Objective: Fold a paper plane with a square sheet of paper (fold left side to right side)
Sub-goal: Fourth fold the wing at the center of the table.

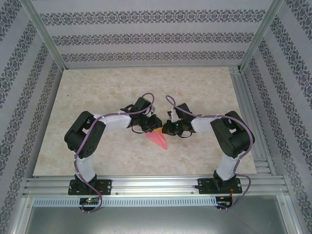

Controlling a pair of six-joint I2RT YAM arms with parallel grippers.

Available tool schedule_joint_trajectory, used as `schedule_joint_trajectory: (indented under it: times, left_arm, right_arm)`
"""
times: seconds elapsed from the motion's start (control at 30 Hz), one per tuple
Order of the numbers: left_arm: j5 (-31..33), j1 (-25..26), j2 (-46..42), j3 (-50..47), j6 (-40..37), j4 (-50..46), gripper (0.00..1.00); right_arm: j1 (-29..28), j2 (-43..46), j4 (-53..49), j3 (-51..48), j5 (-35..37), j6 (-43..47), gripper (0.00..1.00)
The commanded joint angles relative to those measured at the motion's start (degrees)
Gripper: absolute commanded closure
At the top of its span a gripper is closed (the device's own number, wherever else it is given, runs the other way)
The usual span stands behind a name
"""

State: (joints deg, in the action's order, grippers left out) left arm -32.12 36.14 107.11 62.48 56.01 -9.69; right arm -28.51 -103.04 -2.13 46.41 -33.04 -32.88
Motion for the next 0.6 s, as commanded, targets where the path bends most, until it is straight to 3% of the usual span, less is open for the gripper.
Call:
schedule_joint_trajectory:
  times: [0.0, 0.27, 0.57]
  left_arm:
    - [1.6, 0.4, 2.1, 0.7, -0.5, -0.9, 0.80]
    - [2.3, 0.3, 3.2, -2.0, -0.1, 0.9, 0.83]
    - [1.7, -0.3, -1.6, -3.4, 0.7, 2.0, 0.83]
  right_arm:
    - [-1.5, -2.6, -3.5, -0.2, 2.5, 1.7, 0.94]
    - [-1.5, -2.6, -3.8, -0.2, 2.6, 1.9, 0.93]
    - [-1.5, -2.6, -3.9, -0.3, 2.7, 2.0, 0.93]
